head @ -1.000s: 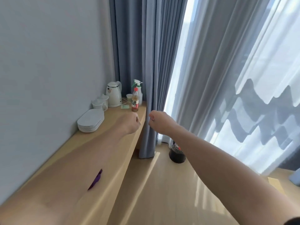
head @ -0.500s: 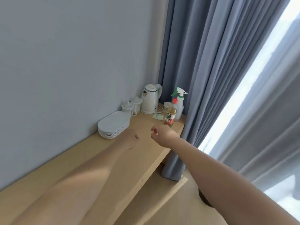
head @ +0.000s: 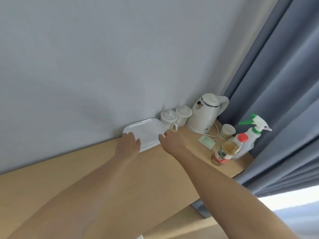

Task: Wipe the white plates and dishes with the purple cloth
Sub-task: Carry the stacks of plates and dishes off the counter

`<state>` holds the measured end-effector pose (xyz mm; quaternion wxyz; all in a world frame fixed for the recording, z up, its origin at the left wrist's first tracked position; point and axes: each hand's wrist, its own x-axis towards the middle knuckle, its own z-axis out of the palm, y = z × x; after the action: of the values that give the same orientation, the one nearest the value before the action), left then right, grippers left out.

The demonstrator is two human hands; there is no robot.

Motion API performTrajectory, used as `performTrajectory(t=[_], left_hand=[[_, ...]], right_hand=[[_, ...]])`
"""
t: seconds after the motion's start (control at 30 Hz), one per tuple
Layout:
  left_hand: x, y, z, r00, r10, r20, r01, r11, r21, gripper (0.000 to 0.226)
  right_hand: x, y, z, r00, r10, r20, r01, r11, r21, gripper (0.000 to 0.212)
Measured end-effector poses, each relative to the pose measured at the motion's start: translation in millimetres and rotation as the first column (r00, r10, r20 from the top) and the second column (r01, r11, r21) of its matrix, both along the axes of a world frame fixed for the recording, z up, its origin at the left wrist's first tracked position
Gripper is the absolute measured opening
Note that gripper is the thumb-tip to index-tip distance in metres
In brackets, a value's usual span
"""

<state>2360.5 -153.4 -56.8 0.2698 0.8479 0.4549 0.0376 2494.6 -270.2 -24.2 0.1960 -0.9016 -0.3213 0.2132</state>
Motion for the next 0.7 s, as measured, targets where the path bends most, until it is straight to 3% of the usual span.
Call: performTrajectory(t=[0.3,0.4,0.53,0.7], left_hand=[[41,20,-37,0.928,0.343,-0.146,-0.33,0.938,0.106,0.055],[41,17,-56,0.894,0.415,-0.167,-0.411,0.91,0.062,0.06],[44,13,-69,0.847,0.504,-0.168,-0.508,0.861,0.018,0.068],[40,15,-82,0.83,0.555,-0.066,-0.558,0.819,-0.135,0.067]], right_hand=[[69,46,-52,0.977,-0.02,-0.213,0.032,0.998,0.053,0.056],[78,53,-74,0.96,0.008,-0.278,0.017,0.996,0.086,0.066],[87,60,-84,0.926,0.018,-0.377,0.041,0.988,0.148,0.063],[86,66,-97,0.891,-0.033,-0.452,0.138,0.97,0.2,0.061]])
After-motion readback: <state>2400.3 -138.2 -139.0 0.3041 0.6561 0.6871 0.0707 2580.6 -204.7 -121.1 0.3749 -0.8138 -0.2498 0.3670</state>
